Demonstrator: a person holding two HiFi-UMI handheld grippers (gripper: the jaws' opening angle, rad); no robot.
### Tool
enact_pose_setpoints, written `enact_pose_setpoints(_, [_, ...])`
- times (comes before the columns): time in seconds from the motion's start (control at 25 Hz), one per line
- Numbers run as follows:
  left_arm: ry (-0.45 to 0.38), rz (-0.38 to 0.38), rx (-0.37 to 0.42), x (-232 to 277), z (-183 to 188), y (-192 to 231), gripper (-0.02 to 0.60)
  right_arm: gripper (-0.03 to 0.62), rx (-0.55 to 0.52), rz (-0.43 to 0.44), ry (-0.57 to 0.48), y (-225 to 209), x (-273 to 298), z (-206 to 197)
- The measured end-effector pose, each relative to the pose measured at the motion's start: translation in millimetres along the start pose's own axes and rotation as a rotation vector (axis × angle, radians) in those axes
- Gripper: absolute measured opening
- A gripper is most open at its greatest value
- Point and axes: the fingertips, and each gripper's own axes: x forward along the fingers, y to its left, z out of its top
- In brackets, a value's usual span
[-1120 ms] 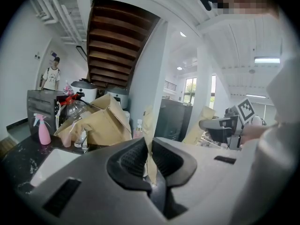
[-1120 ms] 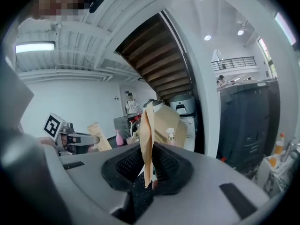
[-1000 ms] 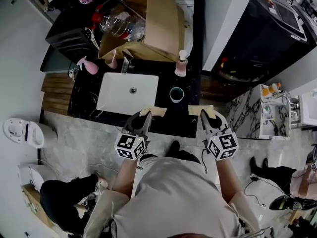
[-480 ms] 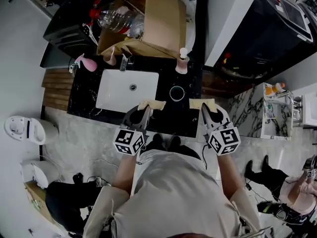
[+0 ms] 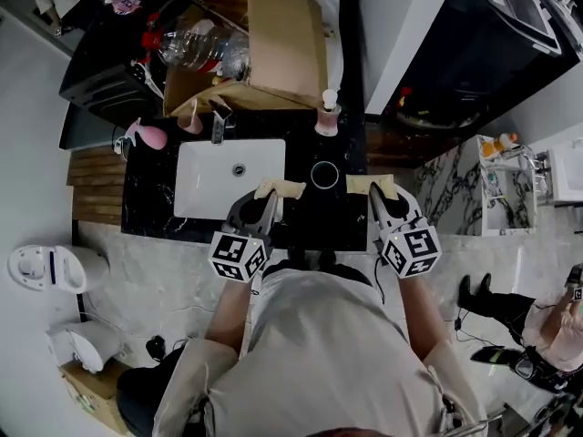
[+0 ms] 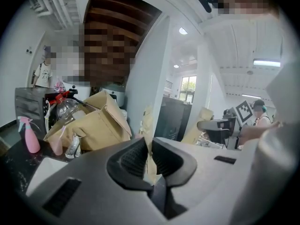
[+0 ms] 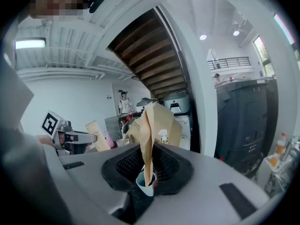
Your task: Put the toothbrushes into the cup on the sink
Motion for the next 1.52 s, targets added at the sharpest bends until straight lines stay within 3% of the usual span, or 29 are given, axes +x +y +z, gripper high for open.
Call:
enact_pose_setpoints(0.48, [0.011,-0.013,-0.025,5.7,-4.7,25.4,0.035,0.061,-0.014,0.01,0.041,11.6,50.9,-14.8])
enact_pose_setpoints(0.92, [0.032,0.032,-0.049,-9.2,-19.6,40.9,0.035,0.061,-0.093,0.044,0.138,21.2,94.9,-69.9])
enact_pose_setpoints(1.52, [0.034,0.066,-0.069,-21.7,-29.6,46.8,0.035,0.064,-0.127,-0.001,0.277,12.7,127.0,-132.2])
